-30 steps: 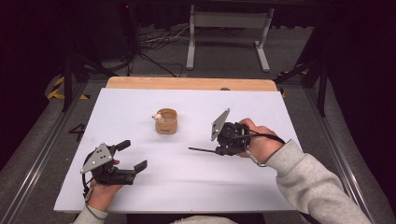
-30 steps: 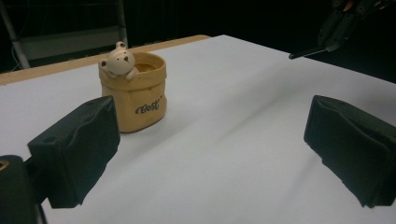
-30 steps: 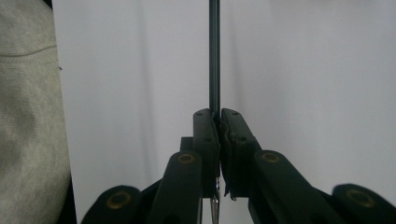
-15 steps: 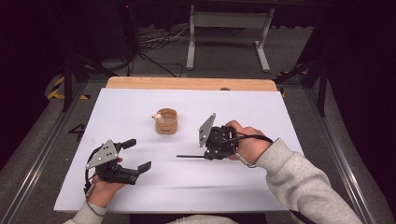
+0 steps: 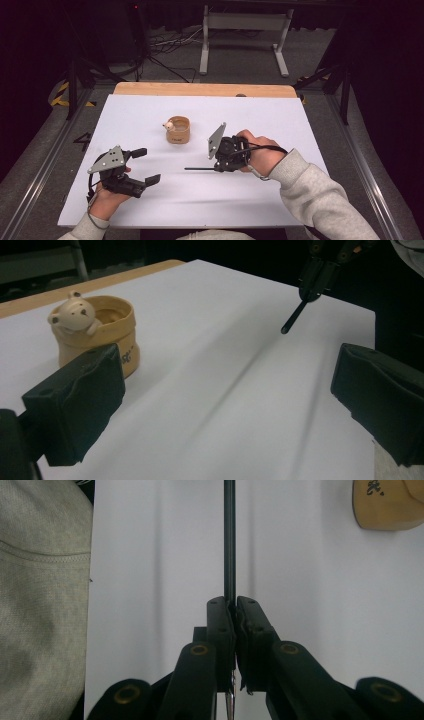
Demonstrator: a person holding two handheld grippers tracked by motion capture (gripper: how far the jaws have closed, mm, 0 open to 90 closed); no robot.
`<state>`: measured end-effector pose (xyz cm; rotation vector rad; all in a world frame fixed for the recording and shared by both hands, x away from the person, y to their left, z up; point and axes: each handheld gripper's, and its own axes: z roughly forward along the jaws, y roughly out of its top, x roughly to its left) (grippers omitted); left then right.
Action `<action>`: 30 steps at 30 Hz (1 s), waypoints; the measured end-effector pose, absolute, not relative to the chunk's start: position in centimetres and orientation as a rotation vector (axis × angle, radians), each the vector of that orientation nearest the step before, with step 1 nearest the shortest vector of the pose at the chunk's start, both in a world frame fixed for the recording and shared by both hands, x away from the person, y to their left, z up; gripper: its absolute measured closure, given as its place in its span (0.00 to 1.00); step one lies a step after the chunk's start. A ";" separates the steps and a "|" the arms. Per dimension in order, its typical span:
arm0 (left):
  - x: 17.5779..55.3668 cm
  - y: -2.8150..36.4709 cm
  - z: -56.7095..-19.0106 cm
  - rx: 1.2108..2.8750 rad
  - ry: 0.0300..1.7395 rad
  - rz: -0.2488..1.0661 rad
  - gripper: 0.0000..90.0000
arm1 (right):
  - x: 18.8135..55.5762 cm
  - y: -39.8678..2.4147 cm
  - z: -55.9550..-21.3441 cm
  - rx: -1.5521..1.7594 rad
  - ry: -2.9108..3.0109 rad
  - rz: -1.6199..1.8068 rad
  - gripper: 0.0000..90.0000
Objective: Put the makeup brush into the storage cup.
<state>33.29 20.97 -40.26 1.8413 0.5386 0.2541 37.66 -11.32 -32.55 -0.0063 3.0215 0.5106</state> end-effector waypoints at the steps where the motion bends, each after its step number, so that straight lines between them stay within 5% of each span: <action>1: 33.3 20.8 -40.1 1.858 0.527 0.255 0.02 | 37.7 -11.3 -32.6 -0.019 3.019 0.512 0.95; 30: 35.1 14.8 -33.4 2.355 0.359 0.271 0.08 | 38.0 -11.6 -33.5 -0.002 3.051 0.462 0.95</action>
